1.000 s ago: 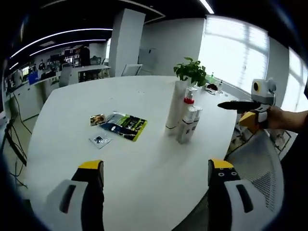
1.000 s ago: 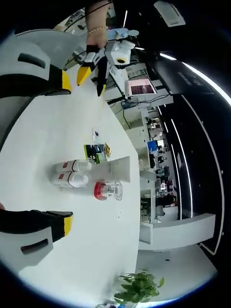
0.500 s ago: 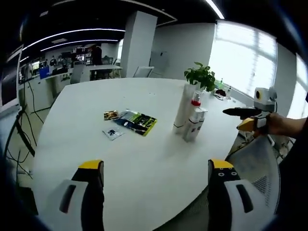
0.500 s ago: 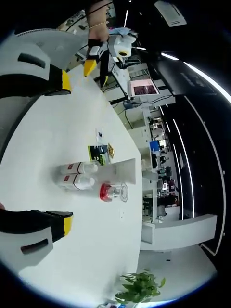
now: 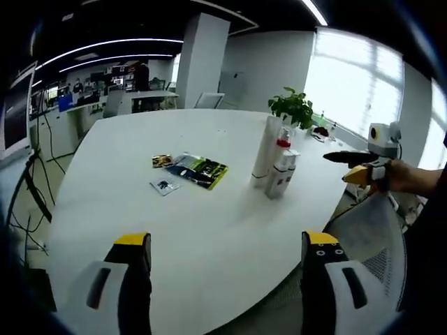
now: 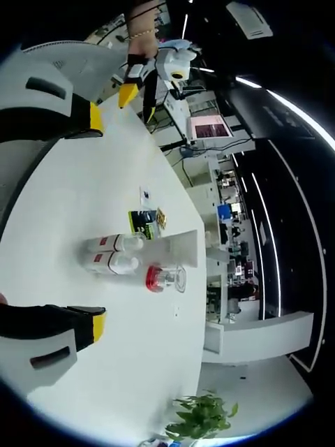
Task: Arrange the skincare products in the storage area until every visible bottle or jar stands upright without overlapping.
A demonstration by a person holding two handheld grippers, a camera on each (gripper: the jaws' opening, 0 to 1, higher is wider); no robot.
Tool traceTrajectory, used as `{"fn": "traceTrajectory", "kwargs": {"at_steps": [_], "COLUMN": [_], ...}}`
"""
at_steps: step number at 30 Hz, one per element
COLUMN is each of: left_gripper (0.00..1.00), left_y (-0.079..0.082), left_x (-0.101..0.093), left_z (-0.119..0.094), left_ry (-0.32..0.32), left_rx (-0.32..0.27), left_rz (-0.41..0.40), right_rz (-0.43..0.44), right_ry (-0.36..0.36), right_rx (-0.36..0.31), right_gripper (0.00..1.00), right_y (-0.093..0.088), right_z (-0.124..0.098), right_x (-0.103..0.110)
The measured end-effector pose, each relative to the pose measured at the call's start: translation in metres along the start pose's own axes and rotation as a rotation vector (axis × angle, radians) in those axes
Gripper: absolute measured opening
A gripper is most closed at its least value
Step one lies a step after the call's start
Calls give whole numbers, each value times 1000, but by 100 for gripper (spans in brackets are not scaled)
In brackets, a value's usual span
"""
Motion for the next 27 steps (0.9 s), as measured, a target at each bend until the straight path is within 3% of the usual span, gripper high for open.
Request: {"fn": "traceTrajectory", "kwargs": {"at_steps": [14,27], "left_gripper": [82,81], "left_y": [17,39], "left_x": [-4,-7], "left_z": [18,77], "left_ry": [-31,-21], "left_rx": [-15,25], "left_rz": [-14,1], "right_rz": [1,13], "right_ry": [-2,-2], "right_rx": [0,14], "right_gripper": [99,99], "right_y": [-2,-4], "right_z": [0,0], "right_x": [0,-1]}}
Point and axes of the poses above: the point that each gripper's makers call its tool centre point, and the gripper's own axes: z roughly forward along the fingers, x roughly to its left, y roughly out of its top, the point moved 1 cm from there along -z, roughly backward along the fingers, and after that the axes turned 6 degrees about -z, right-handed, at the moved point
